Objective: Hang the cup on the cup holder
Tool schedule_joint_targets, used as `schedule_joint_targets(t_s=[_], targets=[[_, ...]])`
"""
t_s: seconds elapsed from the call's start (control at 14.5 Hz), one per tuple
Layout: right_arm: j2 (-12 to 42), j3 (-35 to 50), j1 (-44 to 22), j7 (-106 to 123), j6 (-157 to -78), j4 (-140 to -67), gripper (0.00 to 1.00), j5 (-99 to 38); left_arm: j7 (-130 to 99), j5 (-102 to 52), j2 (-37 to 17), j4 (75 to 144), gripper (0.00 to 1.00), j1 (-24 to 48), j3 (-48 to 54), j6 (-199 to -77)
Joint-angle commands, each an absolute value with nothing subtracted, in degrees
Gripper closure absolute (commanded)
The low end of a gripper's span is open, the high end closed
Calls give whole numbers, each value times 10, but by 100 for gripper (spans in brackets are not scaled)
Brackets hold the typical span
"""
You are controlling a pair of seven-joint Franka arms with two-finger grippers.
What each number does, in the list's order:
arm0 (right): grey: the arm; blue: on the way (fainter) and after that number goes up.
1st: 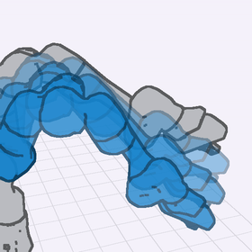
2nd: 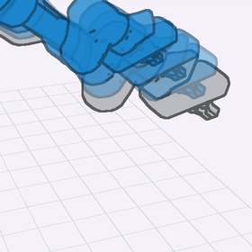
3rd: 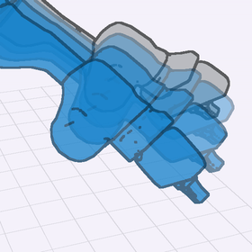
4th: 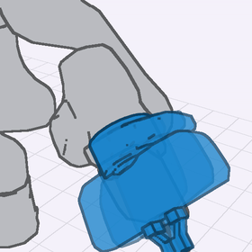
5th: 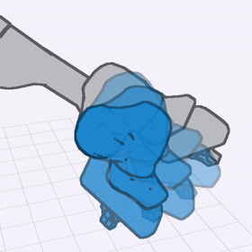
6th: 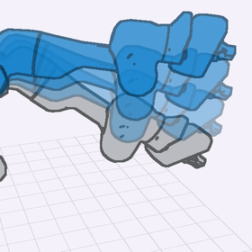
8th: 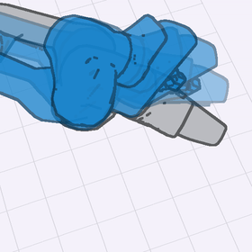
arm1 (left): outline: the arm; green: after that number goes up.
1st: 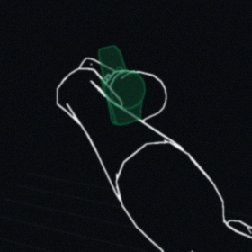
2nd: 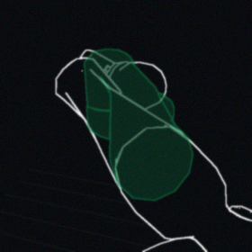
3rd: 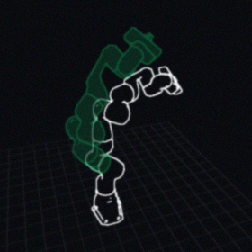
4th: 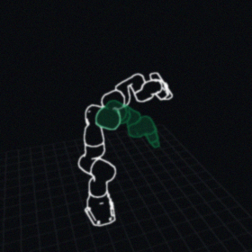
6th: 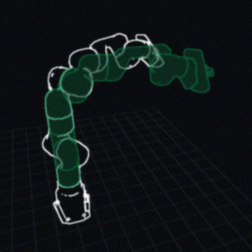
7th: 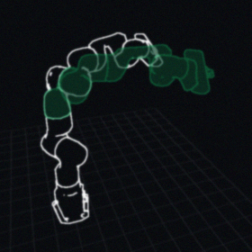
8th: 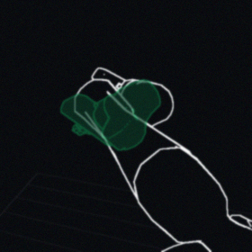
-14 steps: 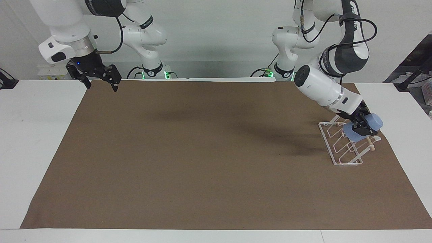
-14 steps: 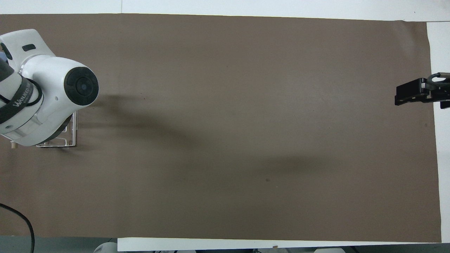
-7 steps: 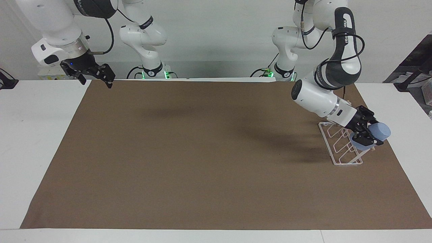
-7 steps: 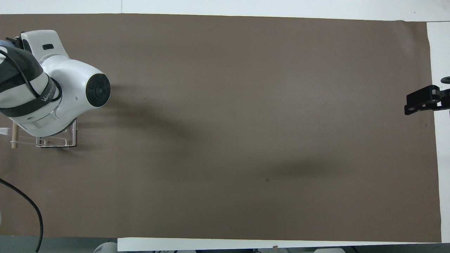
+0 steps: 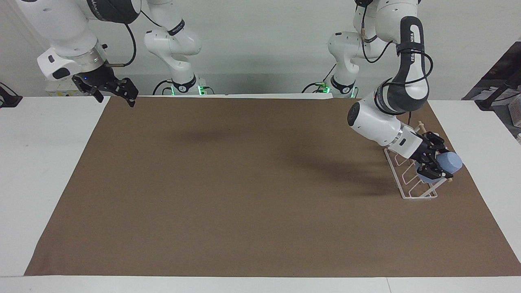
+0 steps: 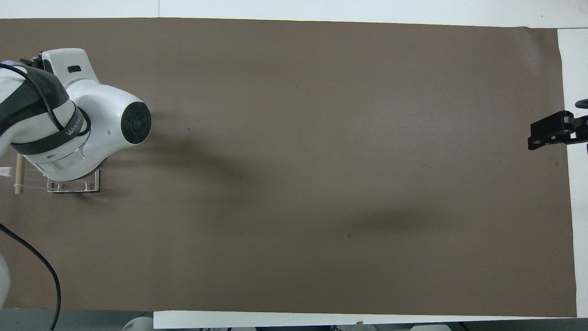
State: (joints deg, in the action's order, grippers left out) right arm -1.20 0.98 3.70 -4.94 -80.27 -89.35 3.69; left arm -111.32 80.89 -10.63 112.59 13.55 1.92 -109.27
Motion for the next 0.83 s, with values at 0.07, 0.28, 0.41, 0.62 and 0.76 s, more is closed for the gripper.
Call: schedule_joint_targets(t_s=[0.07,0.28,0.41,0.62,0.76], targets=[[-19,10,42,-34,-793,-894,1,46,-1118,802,-82,1166,61,114,25,-1116],[-20,1,44,-18,-795,-895,1,43,-1120,785,-79,1178,61,113,25,-1130],[-20,-5,44,-19,-793,-896,1,39,-1120,781,-73,1191,61,115,25,-1143],[-20,-4,45,-21,-795,-896,1,38,-1120,777,-65,1209,61,114,25,-1148],[-22,-4,44,-19,-792,-903,1,38,-1120,777,-64,1213,58,106,25,-1164]])
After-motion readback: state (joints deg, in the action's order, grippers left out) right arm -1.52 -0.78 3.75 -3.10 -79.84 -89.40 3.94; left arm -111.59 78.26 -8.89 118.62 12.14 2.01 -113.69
